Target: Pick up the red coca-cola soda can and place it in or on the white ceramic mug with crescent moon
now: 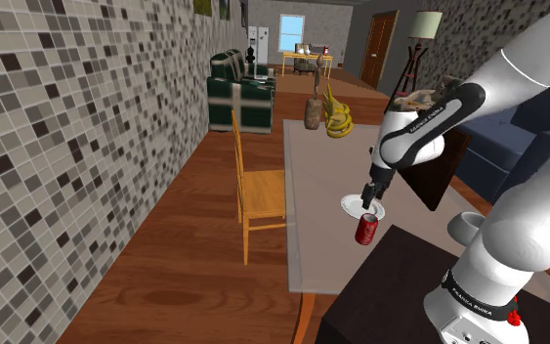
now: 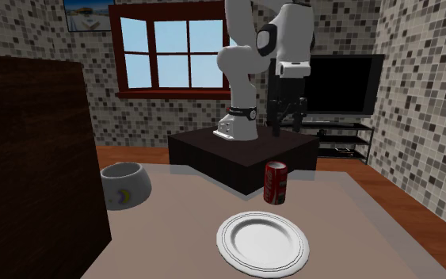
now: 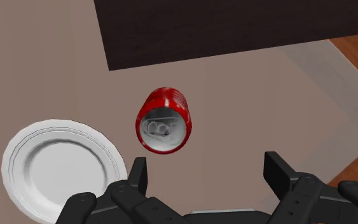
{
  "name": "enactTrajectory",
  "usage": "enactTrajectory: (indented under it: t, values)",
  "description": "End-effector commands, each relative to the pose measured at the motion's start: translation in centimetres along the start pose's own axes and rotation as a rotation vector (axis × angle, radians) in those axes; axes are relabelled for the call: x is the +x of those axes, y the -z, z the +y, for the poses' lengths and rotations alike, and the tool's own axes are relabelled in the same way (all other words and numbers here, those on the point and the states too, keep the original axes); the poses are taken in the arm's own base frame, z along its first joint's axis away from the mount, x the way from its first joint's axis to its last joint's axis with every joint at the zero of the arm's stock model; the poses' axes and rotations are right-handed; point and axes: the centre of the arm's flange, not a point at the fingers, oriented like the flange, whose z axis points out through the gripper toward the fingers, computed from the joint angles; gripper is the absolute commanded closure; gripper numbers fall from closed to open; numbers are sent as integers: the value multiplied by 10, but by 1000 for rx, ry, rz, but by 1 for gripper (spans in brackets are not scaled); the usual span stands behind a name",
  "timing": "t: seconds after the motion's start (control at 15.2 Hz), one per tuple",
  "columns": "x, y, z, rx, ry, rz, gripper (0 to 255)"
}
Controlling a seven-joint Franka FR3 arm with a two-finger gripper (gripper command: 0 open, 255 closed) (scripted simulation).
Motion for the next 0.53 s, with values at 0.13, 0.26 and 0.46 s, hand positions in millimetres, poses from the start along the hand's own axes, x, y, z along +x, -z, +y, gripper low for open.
enactTrajectory:
  t: [0.13, 0.26, 0.46]
  values:
    - [1, -49, 23, -4, 4, 5, 0]
    - [3, -73, 34, -5, 6, 6, 0]
    - [4, -84, 35, -5, 6, 6, 0]
